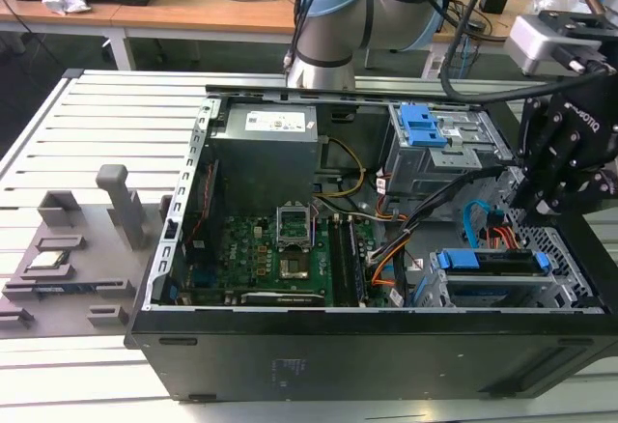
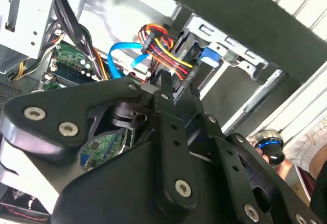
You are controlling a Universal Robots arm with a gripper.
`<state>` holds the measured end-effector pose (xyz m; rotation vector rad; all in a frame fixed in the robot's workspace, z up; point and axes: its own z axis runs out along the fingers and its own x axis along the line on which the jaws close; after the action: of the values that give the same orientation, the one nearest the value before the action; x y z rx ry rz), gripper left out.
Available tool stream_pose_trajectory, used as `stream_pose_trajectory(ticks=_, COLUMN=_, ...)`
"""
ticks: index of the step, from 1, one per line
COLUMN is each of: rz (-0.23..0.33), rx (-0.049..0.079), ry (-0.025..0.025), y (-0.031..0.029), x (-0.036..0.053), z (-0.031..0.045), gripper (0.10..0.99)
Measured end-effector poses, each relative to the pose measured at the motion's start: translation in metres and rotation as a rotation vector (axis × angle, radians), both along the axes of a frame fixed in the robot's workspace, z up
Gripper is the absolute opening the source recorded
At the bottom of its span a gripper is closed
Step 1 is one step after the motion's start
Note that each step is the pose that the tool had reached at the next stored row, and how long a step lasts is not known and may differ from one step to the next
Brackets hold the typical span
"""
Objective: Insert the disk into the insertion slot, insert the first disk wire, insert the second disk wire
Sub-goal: 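Insert the second disk wire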
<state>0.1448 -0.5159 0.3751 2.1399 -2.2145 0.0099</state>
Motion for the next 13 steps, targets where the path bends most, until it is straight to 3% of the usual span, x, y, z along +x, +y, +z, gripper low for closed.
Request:
stream_pose_trajectory(ticks=1, rz=0.000, rx=0.000, ry=0.0000, y=0.0043, x=-0.0062, z=-0.0010, gripper=0.302)
stream_pose_trajectory(ticks=4, rz=0.000, rx=-0.002, ry=-0.0002, y=0.0047, x=-0.0230, z=-0.0012, gripper=0.302)
stream_pose_trajectory(ticks=5, rz=0.000, rx=-0.010, ry=-0.0001, y=0.0038, x=-0.0314, z=-0.0027, gripper=0.302)
stream_pose_trajectory(ticks=6, rz=0.000, rx=-0.016, ry=-0.0002, y=0.0033, x=-0.0317, z=-0.0034, gripper=0.302)
stream_pose_trajectory(ticks=10, rz=0.000, rx=-0.016, ry=-0.0002, y=0.0033, x=-0.0317, z=-0.0035, gripper=0.286)
stream_pose_trajectory(ticks=13, rz=0.000, rx=-0.017, ry=-0.0002, y=0.0033, x=-0.0317, z=-0.0035, gripper=0.161)
